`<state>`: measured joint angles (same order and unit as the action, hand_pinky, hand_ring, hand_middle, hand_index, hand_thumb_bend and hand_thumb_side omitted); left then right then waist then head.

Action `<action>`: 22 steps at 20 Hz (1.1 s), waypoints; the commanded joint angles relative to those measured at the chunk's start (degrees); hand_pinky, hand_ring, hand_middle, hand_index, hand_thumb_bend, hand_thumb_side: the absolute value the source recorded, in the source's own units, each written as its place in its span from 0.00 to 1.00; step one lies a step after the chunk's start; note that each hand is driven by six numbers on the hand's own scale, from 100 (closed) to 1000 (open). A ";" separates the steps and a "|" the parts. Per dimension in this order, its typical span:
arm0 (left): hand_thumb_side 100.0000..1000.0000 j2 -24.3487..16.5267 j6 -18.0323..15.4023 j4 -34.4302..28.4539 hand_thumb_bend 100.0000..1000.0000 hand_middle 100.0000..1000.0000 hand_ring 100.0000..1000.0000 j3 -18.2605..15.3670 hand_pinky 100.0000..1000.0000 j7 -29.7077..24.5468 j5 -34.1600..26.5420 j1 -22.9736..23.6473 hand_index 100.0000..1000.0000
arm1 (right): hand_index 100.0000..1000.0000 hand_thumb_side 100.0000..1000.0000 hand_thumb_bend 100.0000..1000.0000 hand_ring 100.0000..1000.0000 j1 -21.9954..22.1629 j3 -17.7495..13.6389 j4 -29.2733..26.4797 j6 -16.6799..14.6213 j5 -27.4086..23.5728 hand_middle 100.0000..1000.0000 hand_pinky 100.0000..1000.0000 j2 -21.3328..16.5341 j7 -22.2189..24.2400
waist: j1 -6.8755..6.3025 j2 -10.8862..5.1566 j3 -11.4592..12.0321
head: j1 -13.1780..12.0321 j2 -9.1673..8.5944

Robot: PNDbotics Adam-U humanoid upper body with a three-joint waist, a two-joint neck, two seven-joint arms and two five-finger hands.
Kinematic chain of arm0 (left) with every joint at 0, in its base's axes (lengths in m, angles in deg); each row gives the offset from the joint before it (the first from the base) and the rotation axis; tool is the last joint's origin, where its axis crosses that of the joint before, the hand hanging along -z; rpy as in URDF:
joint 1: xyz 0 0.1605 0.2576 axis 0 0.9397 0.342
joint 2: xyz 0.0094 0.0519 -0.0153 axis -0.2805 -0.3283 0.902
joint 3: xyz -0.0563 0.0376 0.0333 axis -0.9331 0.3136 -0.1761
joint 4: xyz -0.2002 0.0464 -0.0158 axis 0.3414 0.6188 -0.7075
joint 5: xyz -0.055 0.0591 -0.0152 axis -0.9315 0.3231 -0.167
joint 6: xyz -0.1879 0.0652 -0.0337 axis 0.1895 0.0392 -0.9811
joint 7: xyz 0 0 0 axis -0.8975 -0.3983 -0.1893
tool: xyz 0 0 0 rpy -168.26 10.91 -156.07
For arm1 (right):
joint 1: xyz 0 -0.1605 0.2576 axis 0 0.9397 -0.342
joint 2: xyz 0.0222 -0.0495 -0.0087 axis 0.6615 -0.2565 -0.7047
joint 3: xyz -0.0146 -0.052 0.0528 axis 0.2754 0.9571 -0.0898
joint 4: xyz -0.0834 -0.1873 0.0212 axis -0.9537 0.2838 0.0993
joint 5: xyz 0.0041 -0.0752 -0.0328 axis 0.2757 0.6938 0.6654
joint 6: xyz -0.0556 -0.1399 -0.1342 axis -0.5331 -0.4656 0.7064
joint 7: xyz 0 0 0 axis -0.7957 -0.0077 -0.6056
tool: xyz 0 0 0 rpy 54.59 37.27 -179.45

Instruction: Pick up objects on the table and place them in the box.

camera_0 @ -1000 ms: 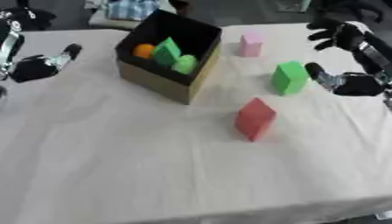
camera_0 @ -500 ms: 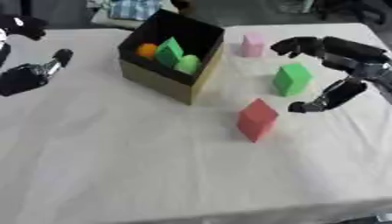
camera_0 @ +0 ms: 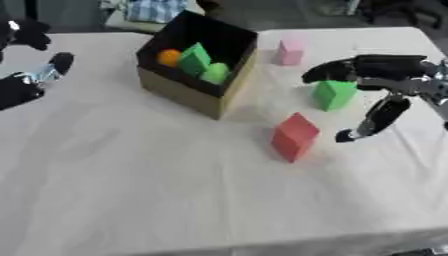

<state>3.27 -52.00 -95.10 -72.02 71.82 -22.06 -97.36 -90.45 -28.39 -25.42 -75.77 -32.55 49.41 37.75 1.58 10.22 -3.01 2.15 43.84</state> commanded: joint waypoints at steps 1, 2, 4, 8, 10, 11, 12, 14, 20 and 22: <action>0.61 -2.44 -0.08 -1.03 0.41 0.56 0.62 -0.91 0.80 -1.26 -3.42 -0.41 0.77 | 1.00 0.27 0.49 0.86 -1.76 -0.38 2.19 -6.73 1.72 0.92 0.78 0.39 6.63 | 0.64 -1.00 0.22 | 0.36 0.28; 0.61 -2.51 -0.10 -1.06 0.41 0.56 0.62 -0.92 0.80 -1.62 -4.22 -0.39 0.77 | 1.00 0.27 0.49 0.86 -2.00 -0.27 2.96 -7.04 2.17 0.92 0.78 0.91 6.79 | 0.59 -1.01 0.33 | 0.43 0.28; 0.61 -2.55 -0.13 -1.13 0.41 0.56 0.62 -0.95 0.80 -2.22 -5.12 -0.35 0.77 | 1.00 0.27 0.48 0.86 -2.38 -0.12 4.49 -7.65 3.06 0.92 0.78 1.81 6.99 | 0.51 -1.02 0.54 | 0.63 0.28; 0.61 -2.36 -0.21 -1.31 0.41 0.56 0.61 -0.99 0.80 -2.86 -5.63 -0.22 0.77 | 1.00 0.27 0.48 0.86 -2.89 -0.07 7.24 -8.76 4.77 0.91 0.78 3.41 6.91 | 0.43 -0.94 0.88 | 0.84 0.28; 0.61 -2.25 -0.24 -1.39 0.41 0.56 0.61 -0.96 0.80 -3.06 -5.70 -0.19 0.77 | 1.00 0.28 0.47 0.86 -3.01 0.13 8.25 -9.39 5.54 0.91 0.78 4.04 6.89 | 0.44 -0.88 1.01 | 0.90 0.28; 0.61 -2.21 -0.24 -1.40 0.41 0.56 0.61 -0.98 0.80 -3.11 -5.70 -0.17 0.77 | 1.00 0.28 0.47 0.86 -3.03 0.26 8.60 -9.71 5.82 0.91 0.78 4.29 6.86 | 0.44 -0.86 1.04 | 0.90 0.28; 0.61 -2.17 -0.24 -1.41 0.41 0.56 0.61 -0.99 0.80 -3.14 -5.70 -0.14 0.77 | 1.00 0.28 0.47 0.86 -3.02 0.39 8.85 -10.01 6.04 0.90 0.78 4.51 6.84 | 0.45 -0.84 1.06 | 0.91 0.28; 0.61 -2.13 -0.23 -1.40 0.41 0.56 0.61 -1.00 0.80 -3.20 -5.69 -0.07 0.76 | 1.00 0.28 0.47 0.85 -2.96 0.59 9.19 -10.49 6.34 0.90 0.78 4.88 6.80 | 0.47 -0.80 1.07 | 0.94 0.28; 0.61 -1.86 -0.27 -1.35 0.41 0.55 0.61 -0.94 0.80 -3.40 -5.67 0.05 0.76 | 1.00 0.27 0.46 0.85 -2.86 1.08 10.09 -11.38 7.29 0.89 0.77 6.14 7.22 | 0.35 -0.79 1.20 | 1.09 0.28; 0.62 -1.82 -0.28 -1.33 0.41 0.55 0.61 -0.96 0.80 -3.42 -5.66 0.10 0.76 | 0.98 0.27 0.46 0.84 -2.85 1.12 10.36 -11.63 7.58 0.87 0.77 6.48 7.24 | 0.29 -0.81 1.24 | 1.15 0.28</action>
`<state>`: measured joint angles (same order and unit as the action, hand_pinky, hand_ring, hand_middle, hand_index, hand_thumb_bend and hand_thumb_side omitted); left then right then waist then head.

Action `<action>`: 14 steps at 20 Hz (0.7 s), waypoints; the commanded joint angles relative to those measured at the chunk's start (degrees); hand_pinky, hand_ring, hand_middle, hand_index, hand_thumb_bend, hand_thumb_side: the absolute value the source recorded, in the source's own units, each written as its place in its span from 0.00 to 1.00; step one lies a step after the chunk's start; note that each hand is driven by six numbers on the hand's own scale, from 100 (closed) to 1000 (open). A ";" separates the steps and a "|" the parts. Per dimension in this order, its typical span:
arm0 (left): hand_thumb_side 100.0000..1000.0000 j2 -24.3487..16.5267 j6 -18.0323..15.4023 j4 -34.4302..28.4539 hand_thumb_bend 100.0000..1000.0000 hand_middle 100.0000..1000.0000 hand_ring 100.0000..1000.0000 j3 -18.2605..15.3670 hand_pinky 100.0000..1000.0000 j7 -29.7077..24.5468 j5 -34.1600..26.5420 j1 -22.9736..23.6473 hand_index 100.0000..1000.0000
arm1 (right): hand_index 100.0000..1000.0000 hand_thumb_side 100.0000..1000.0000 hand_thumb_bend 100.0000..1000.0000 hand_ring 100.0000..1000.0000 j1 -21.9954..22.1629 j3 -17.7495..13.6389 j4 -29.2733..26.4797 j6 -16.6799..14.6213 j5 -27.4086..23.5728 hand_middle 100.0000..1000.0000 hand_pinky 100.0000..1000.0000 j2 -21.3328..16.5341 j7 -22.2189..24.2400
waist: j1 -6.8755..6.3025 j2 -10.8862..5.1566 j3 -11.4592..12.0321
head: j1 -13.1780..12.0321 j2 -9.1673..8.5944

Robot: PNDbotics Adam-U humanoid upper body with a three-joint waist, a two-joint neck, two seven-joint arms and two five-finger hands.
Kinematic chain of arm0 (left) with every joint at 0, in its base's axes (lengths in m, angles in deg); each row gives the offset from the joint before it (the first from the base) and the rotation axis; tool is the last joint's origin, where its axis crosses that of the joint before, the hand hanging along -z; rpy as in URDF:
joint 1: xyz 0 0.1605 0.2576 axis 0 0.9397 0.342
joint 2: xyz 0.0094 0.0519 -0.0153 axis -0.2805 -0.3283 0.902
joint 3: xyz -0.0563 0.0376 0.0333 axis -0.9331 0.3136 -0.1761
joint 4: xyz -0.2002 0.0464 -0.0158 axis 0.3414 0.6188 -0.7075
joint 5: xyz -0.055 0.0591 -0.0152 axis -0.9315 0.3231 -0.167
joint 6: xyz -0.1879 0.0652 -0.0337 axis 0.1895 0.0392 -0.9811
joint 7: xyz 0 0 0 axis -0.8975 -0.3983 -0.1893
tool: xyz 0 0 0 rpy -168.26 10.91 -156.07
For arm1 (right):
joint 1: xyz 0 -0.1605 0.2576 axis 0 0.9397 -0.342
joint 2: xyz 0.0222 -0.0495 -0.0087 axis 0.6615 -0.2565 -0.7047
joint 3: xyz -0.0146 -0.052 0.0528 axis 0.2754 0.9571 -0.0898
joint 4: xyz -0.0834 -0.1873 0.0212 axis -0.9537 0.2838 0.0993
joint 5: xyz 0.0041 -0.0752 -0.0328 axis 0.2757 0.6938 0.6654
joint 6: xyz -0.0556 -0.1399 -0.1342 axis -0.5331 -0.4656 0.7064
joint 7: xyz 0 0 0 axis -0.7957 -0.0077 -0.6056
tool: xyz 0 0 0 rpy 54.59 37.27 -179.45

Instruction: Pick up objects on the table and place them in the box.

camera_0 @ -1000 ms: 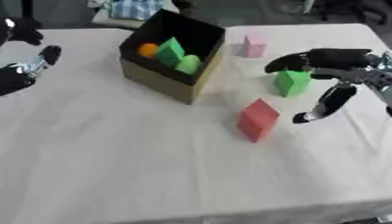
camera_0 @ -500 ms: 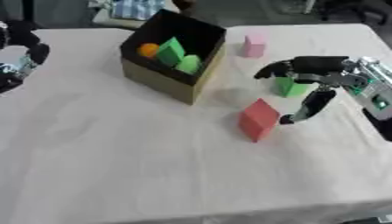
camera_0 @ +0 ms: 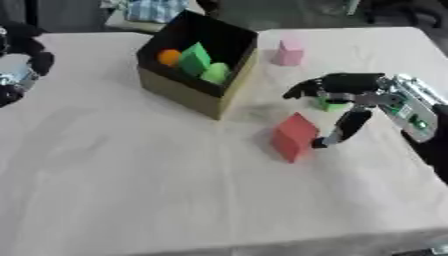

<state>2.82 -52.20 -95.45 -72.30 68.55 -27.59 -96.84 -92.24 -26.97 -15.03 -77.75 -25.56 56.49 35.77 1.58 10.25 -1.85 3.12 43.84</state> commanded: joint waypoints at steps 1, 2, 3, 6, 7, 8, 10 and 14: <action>0.62 -1.35 -0.09 -0.98 0.41 0.55 0.61 -0.67 0.80 -0.16 -0.14 -0.39 0.77 | 0.97 0.27 0.46 0.84 -1.04 -0.30 0.09 -9.75 0.71 0.86 0.77 -0.48 9.19 | 0.27 -0.83 0.10 | 0.20 0.28; 0.62 -1.34 -0.09 -0.98 0.40 0.55 0.61 -0.66 0.80 -0.19 -0.14 -0.37 0.77 | 0.96 0.27 0.46 0.84 -1.02 -0.31 0.19 -9.83 0.82 0.85 0.77 -0.39 9.15 | 0.25 -0.84 0.11 | 0.22 0.28; 0.62 -1.31 -0.09 -0.96 0.40 0.55 0.61 -0.65 0.80 -0.23 -0.14 -0.37 0.76 | 0.95 0.27 0.46 0.84 -1.01 -0.31 0.29 -9.92 0.92 0.83 0.77 -0.31 9.11 | 0.25 -0.84 0.11 | 0.23 0.28; 0.62 -1.24 -0.11 -0.91 0.40 0.55 0.61 -0.63 0.80 -0.34 -0.15 -0.34 0.77 | 0.91 0.27 0.45 0.83 -0.99 -0.33 0.47 -10.13 1.13 0.79 0.77 -0.18 8.96 | 0.28 -0.83 0.11 | 0.26 0.28; 0.62 -1.22 -0.12 -0.90 0.40 0.55 0.61 -0.63 0.80 -0.37 -0.14 -0.33 0.77 | 0.91 0.26 0.45 0.83 -0.98 -0.34 0.48 -10.18 1.15 0.79 0.76 -0.16 8.86 | 0.30 -0.83 0.10 | 0.26 0.28; 0.62 -1.20 -0.11 -0.87 0.40 0.55 0.61 -0.63 0.80 -0.39 -0.14 -0.33 0.76 | 0.88 0.26 0.45 0.82 -0.98 -0.30 0.49 -10.25 1.20 0.77 0.76 -0.14 8.81 | 0.32 -0.82 0.09 | 0.26 0.28; 0.62 -1.16 -0.11 -0.82 0.40 0.55 0.61 -0.60 0.80 -0.46 -0.13 -0.31 0.76 | 0.84 0.25 0.44 0.82 -0.96 -0.27 0.48 -10.34 1.30 0.77 0.76 -0.09 8.73 | 0.35 -0.81 0.09 | 0.28 0.28; 0.62 -1.10 -0.13 -0.77 0.38 0.55 0.61 -0.55 0.80 -0.55 -0.11 -0.26 0.76 | 0.72 0.25 0.41 0.81 -0.83 -0.36 0.46 -10.34 1.21 0.75 0.76 0.07 8.29 | 0.38 -0.79 0.09 | 0.26 0.28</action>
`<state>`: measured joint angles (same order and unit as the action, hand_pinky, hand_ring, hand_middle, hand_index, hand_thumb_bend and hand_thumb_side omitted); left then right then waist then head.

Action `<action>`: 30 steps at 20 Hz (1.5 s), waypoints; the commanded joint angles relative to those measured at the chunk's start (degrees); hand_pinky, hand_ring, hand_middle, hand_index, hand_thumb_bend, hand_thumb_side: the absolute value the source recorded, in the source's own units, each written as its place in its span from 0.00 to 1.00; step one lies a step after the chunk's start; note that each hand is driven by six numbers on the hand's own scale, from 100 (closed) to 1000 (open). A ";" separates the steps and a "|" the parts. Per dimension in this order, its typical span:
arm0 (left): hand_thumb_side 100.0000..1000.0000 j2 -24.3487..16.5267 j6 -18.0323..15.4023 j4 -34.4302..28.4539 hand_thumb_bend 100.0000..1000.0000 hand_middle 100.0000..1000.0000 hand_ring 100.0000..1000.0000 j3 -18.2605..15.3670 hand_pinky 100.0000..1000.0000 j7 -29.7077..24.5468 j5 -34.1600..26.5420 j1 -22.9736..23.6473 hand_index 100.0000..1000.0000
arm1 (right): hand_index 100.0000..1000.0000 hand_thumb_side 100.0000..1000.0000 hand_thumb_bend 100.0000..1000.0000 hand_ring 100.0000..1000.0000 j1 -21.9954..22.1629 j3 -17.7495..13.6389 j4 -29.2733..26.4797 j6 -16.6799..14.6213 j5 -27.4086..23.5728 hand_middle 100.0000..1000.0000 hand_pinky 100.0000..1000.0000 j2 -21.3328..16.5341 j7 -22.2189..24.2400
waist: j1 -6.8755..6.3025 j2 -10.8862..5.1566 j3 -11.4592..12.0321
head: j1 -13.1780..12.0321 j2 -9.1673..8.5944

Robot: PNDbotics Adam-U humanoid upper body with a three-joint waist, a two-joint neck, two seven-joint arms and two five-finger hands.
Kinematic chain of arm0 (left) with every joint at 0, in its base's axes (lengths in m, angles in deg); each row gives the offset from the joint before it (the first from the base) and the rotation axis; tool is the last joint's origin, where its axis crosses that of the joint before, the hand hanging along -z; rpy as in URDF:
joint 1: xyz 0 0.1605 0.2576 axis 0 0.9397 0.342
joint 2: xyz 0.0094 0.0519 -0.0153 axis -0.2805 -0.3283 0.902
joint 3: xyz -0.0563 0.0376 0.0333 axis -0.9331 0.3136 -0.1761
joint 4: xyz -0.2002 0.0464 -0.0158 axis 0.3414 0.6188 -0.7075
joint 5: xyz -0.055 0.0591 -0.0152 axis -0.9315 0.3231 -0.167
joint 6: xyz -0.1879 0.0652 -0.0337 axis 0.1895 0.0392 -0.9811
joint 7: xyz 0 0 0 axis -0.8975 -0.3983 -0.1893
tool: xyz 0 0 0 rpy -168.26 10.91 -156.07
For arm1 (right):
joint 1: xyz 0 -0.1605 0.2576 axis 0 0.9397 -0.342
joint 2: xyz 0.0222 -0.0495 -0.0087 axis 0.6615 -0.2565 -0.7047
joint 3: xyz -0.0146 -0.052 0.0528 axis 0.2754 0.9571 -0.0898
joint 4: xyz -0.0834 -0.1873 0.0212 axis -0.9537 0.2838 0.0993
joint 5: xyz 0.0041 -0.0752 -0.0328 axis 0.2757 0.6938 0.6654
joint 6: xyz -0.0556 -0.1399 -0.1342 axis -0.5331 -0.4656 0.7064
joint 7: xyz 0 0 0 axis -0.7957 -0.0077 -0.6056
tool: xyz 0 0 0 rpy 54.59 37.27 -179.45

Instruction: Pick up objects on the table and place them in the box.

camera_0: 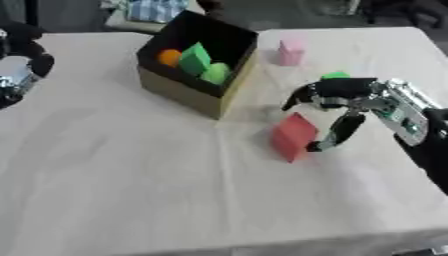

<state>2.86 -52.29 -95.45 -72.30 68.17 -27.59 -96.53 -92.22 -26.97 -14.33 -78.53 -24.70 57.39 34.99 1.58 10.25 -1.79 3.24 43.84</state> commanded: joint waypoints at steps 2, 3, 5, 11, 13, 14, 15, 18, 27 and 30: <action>0.62 -1.13 -0.03 -0.76 0.38 0.55 0.61 -0.57 0.80 -0.16 -0.10 -0.53 0.76 | 0.65 0.25 0.40 0.81 -0.83 -0.46 -0.34 -9.55 0.15 0.74 0.75 -0.81 8.63 | 0.39 -0.78 0.04 | 0.13 0.28; 0.62 -1.13 -0.02 -0.76 0.38 0.55 0.61 -0.57 0.80 -0.14 -0.11 -0.53 0.76 | 0.63 0.25 0.37 0.81 -0.82 -0.57 -0.42 -9.51 -0.03 0.74 0.75 -0.84 8.26 | 0.39 -0.78 0.04 | 0.12 0.28; 0.62 -1.11 -0.01 -0.76 0.37 0.55 0.61 -0.58 0.80 -0.12 -0.13 -0.51 0.76 | 0.58 0.23 0.38 0.80 -0.85 -0.78 -0.65 -9.38 -0.37 0.73 0.75 -0.92 7.47 | 0.39 -0.79 0.01 | 0.09 0.28; 0.63 -1.00 -0.23 -0.83 0.35 0.56 0.61 -0.59 0.81 -0.33 -0.29 -0.48 0.77 | 0.54 0.22 0.37 0.79 -0.94 -1.68 -1.98 -8.50 -1.72 0.71 0.74 -1.30 5.22 | 0.30 -0.77 -0.01 | 0.03 0.28; 0.63 -0.99 -0.27 -0.82 0.34 0.56 0.61 -0.66 0.81 -0.34 -0.34 -0.44 0.77 | 0.54 0.21 0.36 0.79 -1.03 -2.36 -2.95 -7.74 -2.80 0.71 0.74 -1.60 4.42 | 0.27 -0.78 -0.02 | 0.04 0.28; 0.63 -0.99 -0.28 -0.80 0.34 0.56 0.61 -0.70 0.81 -0.34 -0.37 -0.41 0.77 | 0.53 0.21 0.36 0.79 -1.12 -2.78 -3.59 -7.25 -3.48 0.71 0.74 -1.80 4.02 | 0.26 -0.78 -0.03 | 0.01 0.28; 0.63 -1.02 -0.30 -0.76 0.34 0.56 0.61 -0.71 0.81 -0.36 -0.39 -0.37 0.77 | 0.53 0.20 0.36 0.79 -1.27 -3.36 -4.42 -6.60 -4.48 0.71 0.73 -2.08 3.52 | 0.26 -0.79 -0.05 | -0.03 0.28; 0.63 -1.06 -0.37 -0.70 0.33 0.56 0.61 -0.76 0.81 -0.43 -0.42 -0.28 0.77 | 0.53 0.18 0.35 0.78 -2.09 -5.22 -7.44 -4.30 -7.87 0.71 0.73 -3.03 2.35 | 0.31 -0.84 -0.12 | -0.07 0.28; 0.64 -0.09 -0.44 -0.87 0.32 0.56 0.63 -0.42 0.81 -0.87 -0.67 -0.08 0.76 | 0.54 0.13 0.38 0.78 -10.29 -11.49 -9.24 2.27 -10.13 0.71 0.74 -0.67 -0.23 | 0.61 -1.22 0.50 | 0.39 0.28; 0.63 0.70 -0.46 -1.41 0.32 0.56 0.63 -0.14 0.81 -1.01 -0.98 -0.59 0.76 | 0.55 0.13 0.38 0.78 -13.53 -13.52 -4.24 3.23 -6.68 0.71 0.73 2.17 -2.13 | 0.67 -1.23 1.32 | 0.81 0.28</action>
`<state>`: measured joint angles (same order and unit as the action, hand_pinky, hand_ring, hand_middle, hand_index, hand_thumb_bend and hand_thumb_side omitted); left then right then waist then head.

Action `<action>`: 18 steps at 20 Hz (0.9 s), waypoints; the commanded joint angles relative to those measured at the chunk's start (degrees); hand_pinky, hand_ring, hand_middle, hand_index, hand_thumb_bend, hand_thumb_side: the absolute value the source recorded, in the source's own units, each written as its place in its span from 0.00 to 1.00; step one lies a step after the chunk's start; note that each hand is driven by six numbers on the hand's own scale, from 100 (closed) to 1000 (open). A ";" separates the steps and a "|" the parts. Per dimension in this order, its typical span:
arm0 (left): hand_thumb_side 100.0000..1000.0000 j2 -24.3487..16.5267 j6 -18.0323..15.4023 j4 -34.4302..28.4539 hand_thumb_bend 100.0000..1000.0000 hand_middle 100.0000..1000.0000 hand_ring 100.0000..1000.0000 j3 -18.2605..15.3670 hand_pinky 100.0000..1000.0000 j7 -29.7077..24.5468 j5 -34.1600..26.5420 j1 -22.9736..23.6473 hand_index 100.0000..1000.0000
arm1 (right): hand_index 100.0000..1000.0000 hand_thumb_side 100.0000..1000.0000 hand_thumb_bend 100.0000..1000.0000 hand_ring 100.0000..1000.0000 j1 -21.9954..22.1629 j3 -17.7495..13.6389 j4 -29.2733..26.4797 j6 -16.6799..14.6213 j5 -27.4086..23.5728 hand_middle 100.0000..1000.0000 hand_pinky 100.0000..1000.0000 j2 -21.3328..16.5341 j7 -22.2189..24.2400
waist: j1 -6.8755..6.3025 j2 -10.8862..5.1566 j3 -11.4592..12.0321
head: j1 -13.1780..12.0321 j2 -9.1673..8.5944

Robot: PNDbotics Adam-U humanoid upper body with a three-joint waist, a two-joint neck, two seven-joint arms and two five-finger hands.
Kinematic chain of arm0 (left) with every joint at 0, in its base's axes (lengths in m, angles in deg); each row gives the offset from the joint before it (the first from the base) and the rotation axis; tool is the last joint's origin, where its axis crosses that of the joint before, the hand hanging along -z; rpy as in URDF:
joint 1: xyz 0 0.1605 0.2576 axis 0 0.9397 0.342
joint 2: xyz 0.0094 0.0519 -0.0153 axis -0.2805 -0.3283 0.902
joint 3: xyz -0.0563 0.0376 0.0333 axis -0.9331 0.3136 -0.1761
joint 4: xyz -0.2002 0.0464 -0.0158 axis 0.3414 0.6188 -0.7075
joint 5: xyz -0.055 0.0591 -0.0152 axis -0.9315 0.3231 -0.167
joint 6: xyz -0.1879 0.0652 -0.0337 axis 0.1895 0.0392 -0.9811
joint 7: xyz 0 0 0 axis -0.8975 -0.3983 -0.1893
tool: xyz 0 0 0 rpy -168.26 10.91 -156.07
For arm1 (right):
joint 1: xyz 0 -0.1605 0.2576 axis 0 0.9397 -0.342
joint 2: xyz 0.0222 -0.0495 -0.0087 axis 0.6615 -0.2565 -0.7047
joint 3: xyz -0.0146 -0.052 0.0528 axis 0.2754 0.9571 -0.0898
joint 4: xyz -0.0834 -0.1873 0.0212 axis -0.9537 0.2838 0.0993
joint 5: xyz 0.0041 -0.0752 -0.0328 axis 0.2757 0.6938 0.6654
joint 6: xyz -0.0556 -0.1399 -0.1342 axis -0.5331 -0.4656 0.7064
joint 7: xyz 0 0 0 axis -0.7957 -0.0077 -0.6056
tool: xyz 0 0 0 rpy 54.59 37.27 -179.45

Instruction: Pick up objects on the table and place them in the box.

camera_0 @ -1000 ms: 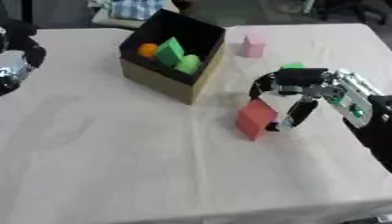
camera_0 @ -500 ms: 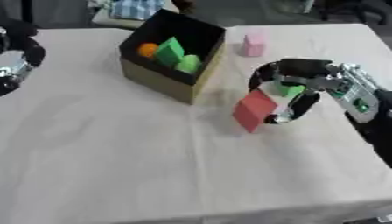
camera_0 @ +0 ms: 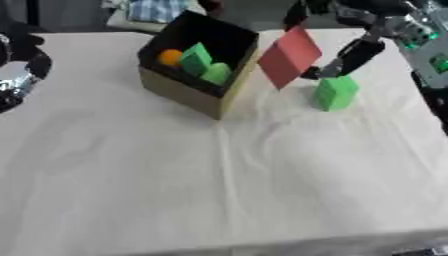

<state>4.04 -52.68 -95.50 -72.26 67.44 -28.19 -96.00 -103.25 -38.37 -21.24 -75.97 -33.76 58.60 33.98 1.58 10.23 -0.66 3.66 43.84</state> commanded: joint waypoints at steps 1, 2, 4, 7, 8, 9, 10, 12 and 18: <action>0.63 -0.19 -0.09 -1.58 0.31 0.55 0.63 -0.02 0.81 -0.37 -0.49 -1.38 0.76 | 0.55 0.12 0.38 0.78 -3.58 -2.91 4.55 1.00 3.74 0.71 0.73 2.07 -2.00 | 0.65 -1.20 0.64 | 0.67 0.28; 0.63 0.07 -0.10 -1.80 0.31 0.55 0.63 0.15 0.81 -0.49 -0.61 -1.61 0.76 | 0.55 0.12 0.37 0.78 -4.60 -3.66 6.40 1.26 5.22 0.71 0.73 3.17 -2.99 | 0.62 -1.19 1.06 | 0.96 0.28; 0.63 0.52 -0.08 -2.20 0.31 0.55 0.63 0.45 0.81 -0.72 -0.82 -2.04 0.76 | 0.55 0.12 0.37 0.78 -6.48 -4.96 9.87 1.70 8.72 0.72 0.73 5.19 -5.14 | 0.57 -1.16 1.93 | 1.64 0.28; 0.63 1.36 -0.09 -2.68 0.31 0.55 0.63 0.96 0.81 -1.13 -1.17 -2.59 0.76 | 0.56 0.12 0.35 0.79 -8.95 -7.14 14.86 2.80 14.77 0.72 0.73 8.27 -8.75 | 0.35 -1.21 3.62 | 3.24 0.28; 0.63 1.58 -0.08 -2.78 0.31 0.55 0.63 1.13 0.81 -1.29 -1.24 -2.71 0.76 | 0.56 0.12 0.35 0.79 -9.56 -7.88 16.28 3.37 16.94 0.73 0.73 9.14 -10.18 | 0.27 -1.24 4.10 | 3.75 0.28; 0.63 1.78 -0.10 -2.87 0.31 0.55 0.63 1.30 0.81 -1.44 -1.31 -2.81 0.76 | 0.57 0.13 0.33 0.78 -10.05 -8.71 17.55 4.14 19.03 0.73 0.72 10.01 -11.83 | 0.19 -1.28 4.62 | 4.34 0.28; 0.63 1.94 -0.12 -2.94 0.31 0.55 0.63 1.43 0.81 -1.57 -1.38 -2.86 0.76 | 0.57 0.13 0.33 0.79 -10.48 -9.40 18.66 4.97 21.14 0.73 0.72 10.84 -13.60 | 0.12 -1.31 5.04 | 4.82 0.28; 0.63 2.17 -0.10 -3.01 0.31 0.55 0.63 1.58 0.81 -1.74 -1.48 -2.85 0.76 | 0.60 0.13 0.30 0.79 -11.11 -10.16 20.35 6.26 25.32 0.74 0.72 12.47 -16.95 | 0.00 -1.34 5.65 | 5.59 0.28; 0.63 2.78 -0.07 -3.09 0.31 0.55 0.63 1.89 0.81 -2.01 -1.64 -3.05 0.76 | 0.88 0.17 0.33 0.81 -11.47 -9.99 22.61 7.89 35.25 0.80 0.75 16.39 -22.60 | -0.24 -1.29 6.28 | 6.80 0.28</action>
<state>7.48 -52.70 -97.27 -70.26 65.56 -29.37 -98.01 -113.19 -48.02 1.48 -68.39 -0.54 75.09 12.52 1.57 10.23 5.56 10.16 43.84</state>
